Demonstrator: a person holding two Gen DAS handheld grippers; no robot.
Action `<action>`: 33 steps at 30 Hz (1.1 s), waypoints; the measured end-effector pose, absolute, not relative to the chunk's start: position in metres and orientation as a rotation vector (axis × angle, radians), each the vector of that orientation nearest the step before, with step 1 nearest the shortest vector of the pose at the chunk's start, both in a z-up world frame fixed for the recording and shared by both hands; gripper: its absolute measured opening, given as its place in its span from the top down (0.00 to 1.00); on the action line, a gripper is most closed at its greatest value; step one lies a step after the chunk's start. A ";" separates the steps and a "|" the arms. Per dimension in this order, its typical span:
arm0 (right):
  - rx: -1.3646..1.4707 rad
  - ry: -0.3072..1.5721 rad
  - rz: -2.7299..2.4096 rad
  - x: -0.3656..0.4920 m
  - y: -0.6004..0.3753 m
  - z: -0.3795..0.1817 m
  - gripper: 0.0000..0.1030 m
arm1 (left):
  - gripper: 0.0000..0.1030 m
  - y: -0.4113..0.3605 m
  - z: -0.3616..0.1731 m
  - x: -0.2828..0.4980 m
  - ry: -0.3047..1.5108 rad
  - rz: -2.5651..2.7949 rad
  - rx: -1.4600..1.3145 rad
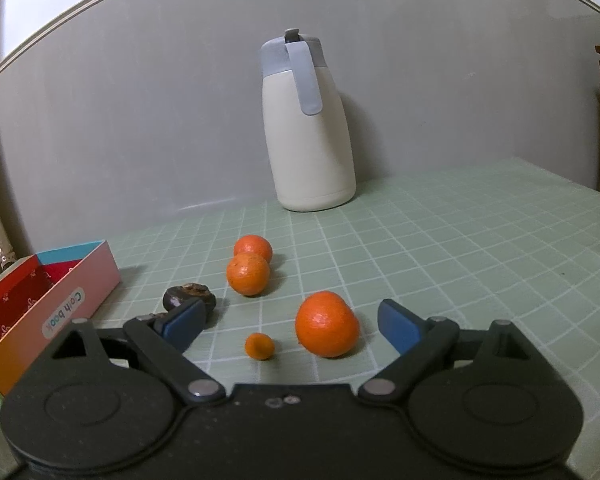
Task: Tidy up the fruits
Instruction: 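Carry the tan fruit with the left tool into the box and release, then grasp the large tangerine with the right tool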
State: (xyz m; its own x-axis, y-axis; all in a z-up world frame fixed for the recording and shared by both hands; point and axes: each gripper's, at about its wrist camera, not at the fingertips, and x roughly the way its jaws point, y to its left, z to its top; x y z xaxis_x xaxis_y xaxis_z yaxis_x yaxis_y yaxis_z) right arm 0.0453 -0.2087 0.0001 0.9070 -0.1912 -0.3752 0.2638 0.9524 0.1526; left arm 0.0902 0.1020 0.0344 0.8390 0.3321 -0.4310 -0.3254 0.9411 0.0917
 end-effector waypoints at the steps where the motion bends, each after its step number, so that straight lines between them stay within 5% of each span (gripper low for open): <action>1: 0.203 0.367 -0.237 0.046 -0.209 0.000 0.10 | 0.02 0.102 0.034 0.090 0.460 0.351 0.017; 20: 0.283 0.459 -0.322 0.070 -0.230 -0.008 0.25 | 0.00 0.135 0.030 0.077 0.476 0.427 0.033; 33: 0.319 0.499 -0.321 0.081 -0.232 -0.013 0.50 | 0.00 0.152 0.026 0.073 0.486 0.459 0.032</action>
